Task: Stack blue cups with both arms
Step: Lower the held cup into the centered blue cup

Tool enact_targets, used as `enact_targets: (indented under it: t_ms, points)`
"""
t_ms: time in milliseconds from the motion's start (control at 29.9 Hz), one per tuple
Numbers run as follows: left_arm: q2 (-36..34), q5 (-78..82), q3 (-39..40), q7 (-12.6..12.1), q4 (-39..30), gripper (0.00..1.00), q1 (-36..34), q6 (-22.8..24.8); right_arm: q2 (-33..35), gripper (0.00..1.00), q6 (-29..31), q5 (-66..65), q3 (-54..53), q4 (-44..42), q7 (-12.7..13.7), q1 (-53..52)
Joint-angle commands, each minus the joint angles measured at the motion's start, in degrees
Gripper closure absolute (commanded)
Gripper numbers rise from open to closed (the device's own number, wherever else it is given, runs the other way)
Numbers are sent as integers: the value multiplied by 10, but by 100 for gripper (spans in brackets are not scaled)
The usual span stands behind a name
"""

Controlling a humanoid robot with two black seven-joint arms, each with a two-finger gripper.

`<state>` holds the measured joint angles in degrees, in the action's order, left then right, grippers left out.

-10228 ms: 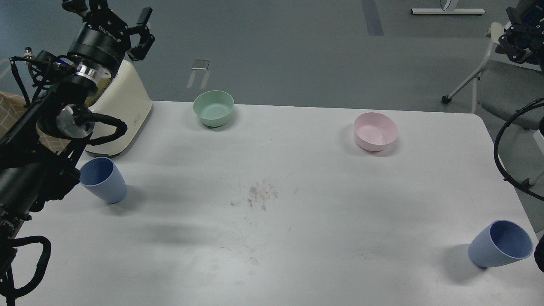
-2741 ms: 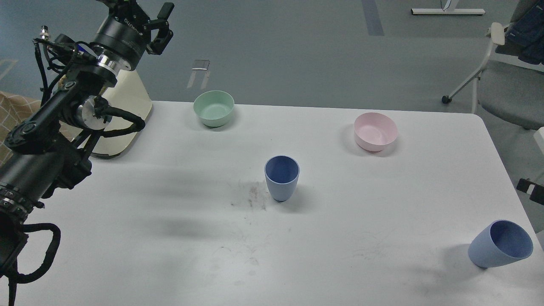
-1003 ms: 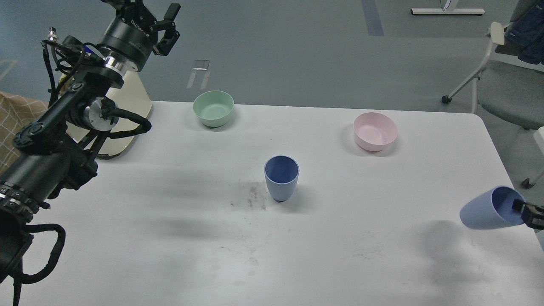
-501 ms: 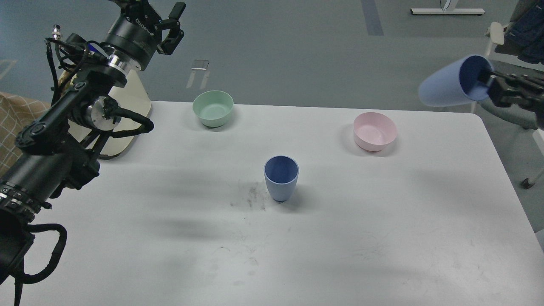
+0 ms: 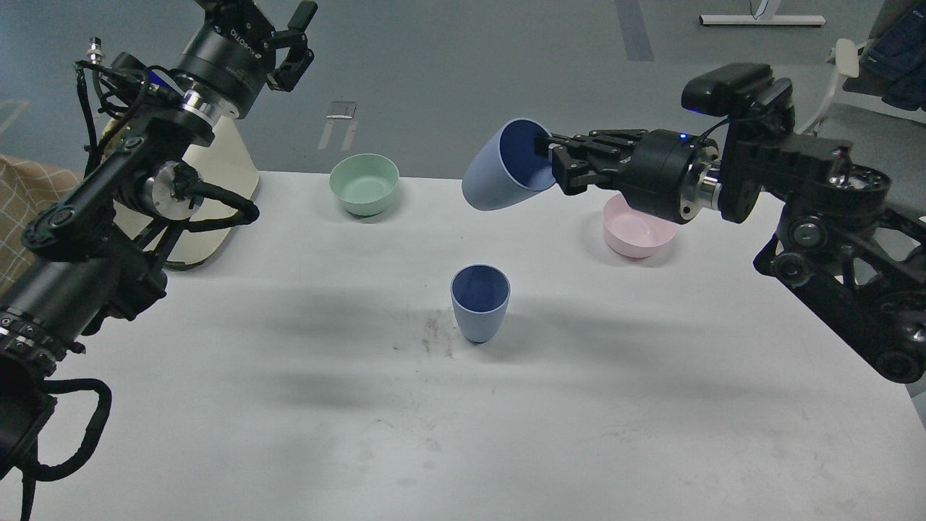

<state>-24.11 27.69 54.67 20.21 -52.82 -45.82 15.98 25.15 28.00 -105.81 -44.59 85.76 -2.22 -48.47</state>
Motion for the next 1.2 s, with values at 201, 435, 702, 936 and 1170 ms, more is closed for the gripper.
enact_targets:
  t_ms: [201,435,702,936,1170]
  points:
    - [5,0,1,0,-1,2,-1,-1,-13,100,0,-2,85,-13,20,-22]
    - [5,0,2,1,-1,2,1,0,-39,100,0,-18,107,-34,22,-23]
    - [-1,0,1,2,0,2,-1,0,-40,100,0,-27,126,-33,22,-26]
    - [2,0,2,2,0,2,0,1,-39,100,0,-27,151,-31,22,-22]
    - [2,0,2,2,0,2,0,0,-39,100,0,-28,156,-35,22,-23]
